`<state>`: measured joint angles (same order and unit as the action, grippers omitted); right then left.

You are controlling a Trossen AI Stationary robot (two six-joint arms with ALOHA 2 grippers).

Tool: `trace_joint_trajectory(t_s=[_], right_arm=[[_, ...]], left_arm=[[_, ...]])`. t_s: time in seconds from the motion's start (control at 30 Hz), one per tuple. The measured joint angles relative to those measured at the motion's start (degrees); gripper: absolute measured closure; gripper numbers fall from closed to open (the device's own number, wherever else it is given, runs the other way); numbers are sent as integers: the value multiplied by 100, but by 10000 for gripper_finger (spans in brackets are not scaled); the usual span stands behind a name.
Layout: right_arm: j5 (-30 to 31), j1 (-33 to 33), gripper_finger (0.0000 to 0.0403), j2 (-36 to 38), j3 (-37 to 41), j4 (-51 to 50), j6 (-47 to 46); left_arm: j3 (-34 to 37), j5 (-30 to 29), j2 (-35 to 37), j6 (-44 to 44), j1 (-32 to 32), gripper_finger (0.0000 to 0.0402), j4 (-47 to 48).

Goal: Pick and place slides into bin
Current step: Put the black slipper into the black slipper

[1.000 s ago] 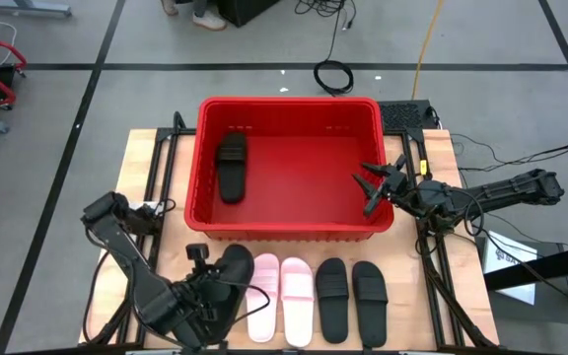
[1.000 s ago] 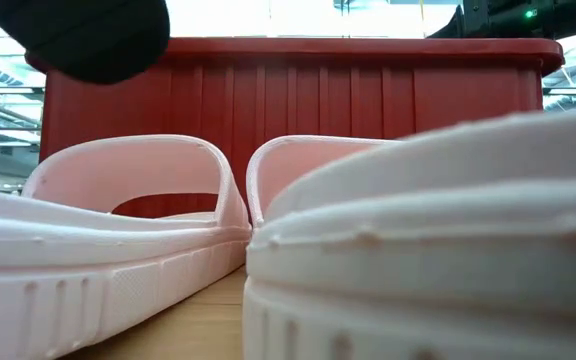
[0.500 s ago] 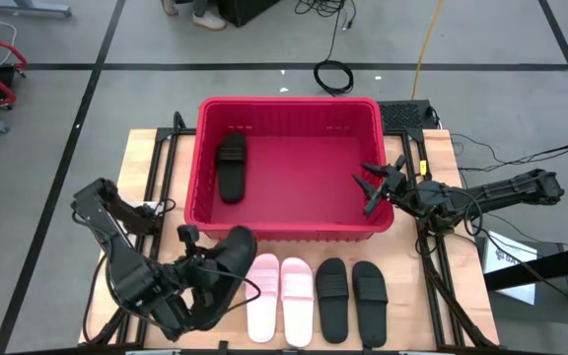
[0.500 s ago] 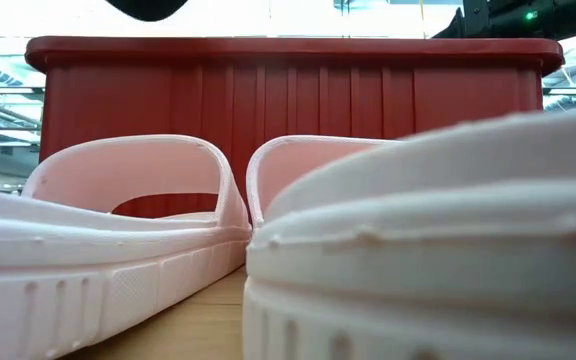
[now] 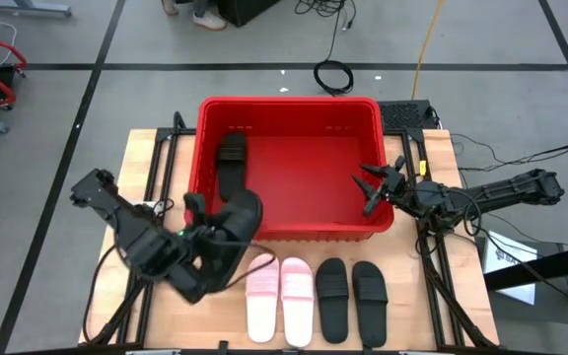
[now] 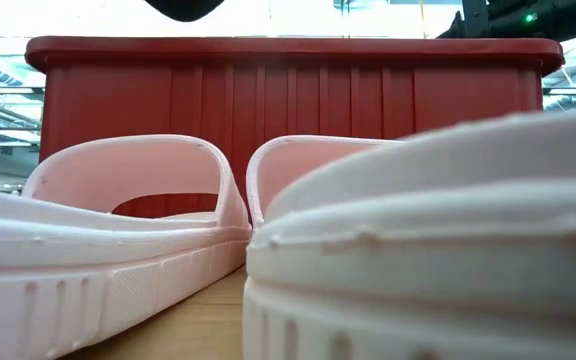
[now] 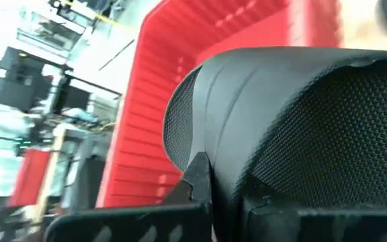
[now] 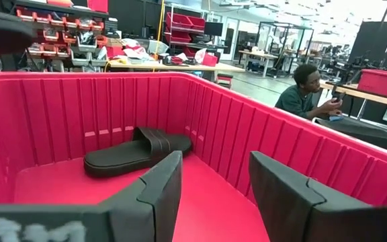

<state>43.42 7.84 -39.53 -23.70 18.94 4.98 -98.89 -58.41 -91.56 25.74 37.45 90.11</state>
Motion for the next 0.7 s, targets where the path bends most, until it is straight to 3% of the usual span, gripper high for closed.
trace_joint_trajectory(t_s=[0.2,0.7], right_arm=[[0,0,238,0,0,2,79],[26,-183,238,3,2,4,148]], left_arm=[[-2,-210,67,-824,-776,389,-9],[15,-303,310,-1793,-2825,397,-23]])
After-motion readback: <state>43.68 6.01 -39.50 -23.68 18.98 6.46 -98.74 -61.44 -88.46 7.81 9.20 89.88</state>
